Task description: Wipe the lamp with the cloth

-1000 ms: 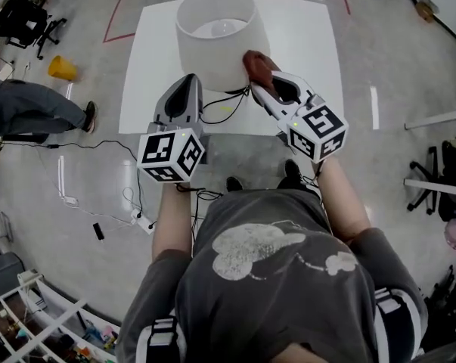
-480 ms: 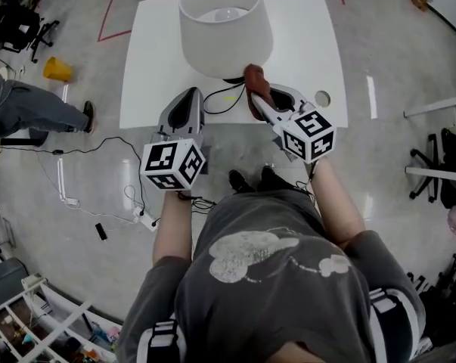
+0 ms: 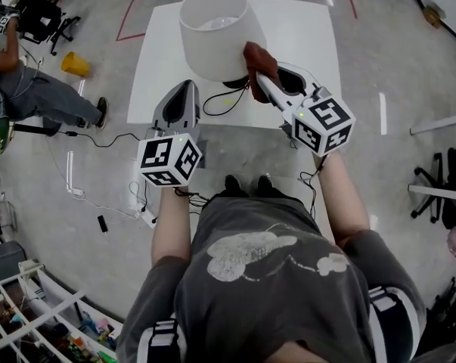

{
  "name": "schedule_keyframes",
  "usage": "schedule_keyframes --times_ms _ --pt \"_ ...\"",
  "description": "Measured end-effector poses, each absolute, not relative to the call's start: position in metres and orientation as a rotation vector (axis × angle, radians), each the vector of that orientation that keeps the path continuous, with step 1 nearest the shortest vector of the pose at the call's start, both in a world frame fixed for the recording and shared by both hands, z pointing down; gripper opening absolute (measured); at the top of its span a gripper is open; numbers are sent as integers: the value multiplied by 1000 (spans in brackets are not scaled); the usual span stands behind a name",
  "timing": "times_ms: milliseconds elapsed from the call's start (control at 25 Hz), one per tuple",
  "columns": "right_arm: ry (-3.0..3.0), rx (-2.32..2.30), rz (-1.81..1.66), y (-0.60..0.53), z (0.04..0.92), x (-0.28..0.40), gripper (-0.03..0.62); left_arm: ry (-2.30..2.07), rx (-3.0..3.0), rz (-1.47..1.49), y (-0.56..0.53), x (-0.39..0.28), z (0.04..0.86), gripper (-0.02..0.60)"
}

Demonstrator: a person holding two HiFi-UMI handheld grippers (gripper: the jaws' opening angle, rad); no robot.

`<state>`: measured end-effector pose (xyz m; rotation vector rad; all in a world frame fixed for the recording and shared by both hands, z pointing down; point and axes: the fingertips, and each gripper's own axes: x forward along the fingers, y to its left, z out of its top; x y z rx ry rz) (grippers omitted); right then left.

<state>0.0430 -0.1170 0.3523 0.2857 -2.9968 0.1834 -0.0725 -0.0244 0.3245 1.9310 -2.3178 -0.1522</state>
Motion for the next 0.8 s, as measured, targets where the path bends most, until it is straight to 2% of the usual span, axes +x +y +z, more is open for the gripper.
schedule_keyframes --times_ms 360,800 --pt "-3121 389 17 -122 279 9 91 -2316 2062 -212 -30 -109 280 8" --pt "-3012 524 66 -84 318 -50 91 -2084 2198 -186 -41 -159 313 8"
